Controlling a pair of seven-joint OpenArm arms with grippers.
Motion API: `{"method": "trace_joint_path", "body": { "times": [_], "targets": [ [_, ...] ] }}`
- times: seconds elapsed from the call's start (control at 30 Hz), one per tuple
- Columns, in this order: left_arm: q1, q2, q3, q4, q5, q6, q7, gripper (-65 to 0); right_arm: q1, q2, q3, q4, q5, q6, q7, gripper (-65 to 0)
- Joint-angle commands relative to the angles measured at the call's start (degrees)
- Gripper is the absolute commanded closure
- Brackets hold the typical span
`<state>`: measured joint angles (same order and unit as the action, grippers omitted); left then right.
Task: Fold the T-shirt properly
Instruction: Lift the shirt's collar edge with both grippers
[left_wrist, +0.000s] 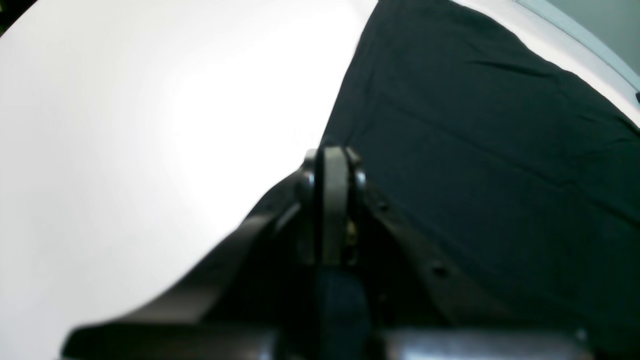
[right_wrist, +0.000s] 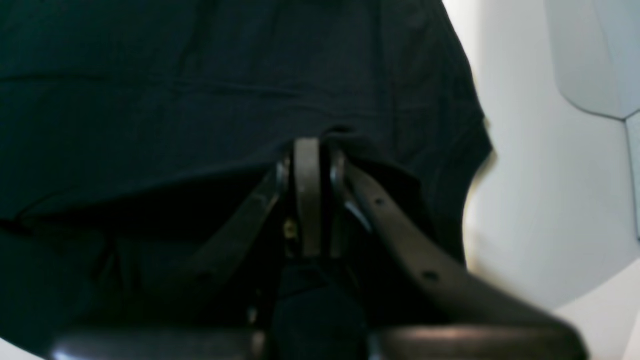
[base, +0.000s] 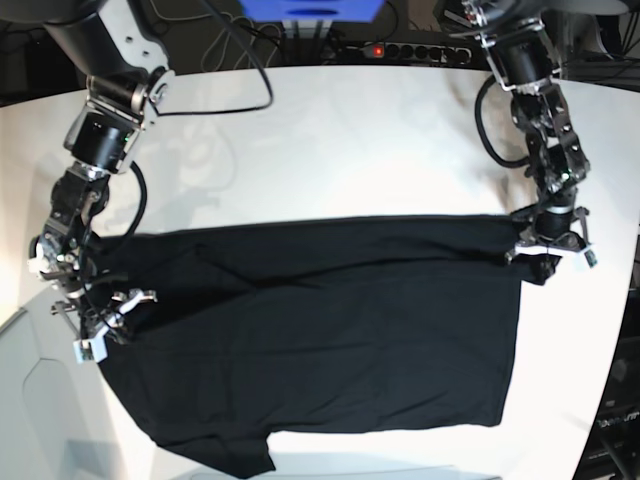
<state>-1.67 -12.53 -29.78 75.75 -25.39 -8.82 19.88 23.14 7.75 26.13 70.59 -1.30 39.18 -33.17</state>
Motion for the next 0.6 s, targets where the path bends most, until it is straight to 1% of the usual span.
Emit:
{"method": "trace_joint_path", "body": {
  "times": [0.0,0.07,0.1,0.17,0.2,0.23,0.33,0.4,0.47,0.57],
  "targets": [
    [-1.54,-0.96,-0.15,0.17,-0.24,-0.19,-1.55,-1.8,1.52,0.65,-0.06,0.93,0.9,0.82,1.56,0.0],
    [-2.5,-1.05,-0.33,-1.06,-0.24,-0.19,-1.55,-6.6,1.52,0.65,-0.06,0.93,0.9,0.82,1.48,-0.1],
    [-2.86,-1.05,-0.42,-1.5,-0.24,-0.19,-1.55,-10.8,1.52,0.65,-0.06,0.93,0.9,0.82,1.3,-2.3],
    [-3.03,-1.05,-0.51,-1.68,-0.24,-0.19,-1.55,-20.4,1.52,0.74,-0.06,0.93,0.9,0.82,0.95,-9.8],
    [-3.03,-1.05,-0.51,-1.5,-0.24,-0.19,-1.55,-24.2,1.52,0.74,-0.06,0.93,0.9,0.82,0.95,-14.4],
    [-3.12,-1.05,-0.51,-1.42,-0.33,-0.19,-1.55,-26.7,1.52,0.74,-0.06,0.93,0.9,0.82,0.95,-19.7],
    [-3.12,-1.05,-0.51,-1.06,-0.59,-0.19,-1.55,-29.9,1.96,0.74,0.29,0.93,0.9,0.82,1.39,-31.9],
    [-2.86,-1.05,-0.59,-0.8,-0.68,-0.19,-1.55,-31.3,2.05,1.0,0.29,1.28,0.9,0.82,1.39,-36.9],
    [-1.62,-0.96,-0.68,1.66,-0.68,-0.19,-1.55,-32.1,1.79,2.14,0.38,1.28,0.9,0.82,1.12,-38.9],
    [1.8,-0.7,-0.68,3.77,-0.68,-0.19,-1.64,-32.1,1.17,2.93,0.46,1.28,0.9,0.82,0.95,-38.9]
  ]
}}
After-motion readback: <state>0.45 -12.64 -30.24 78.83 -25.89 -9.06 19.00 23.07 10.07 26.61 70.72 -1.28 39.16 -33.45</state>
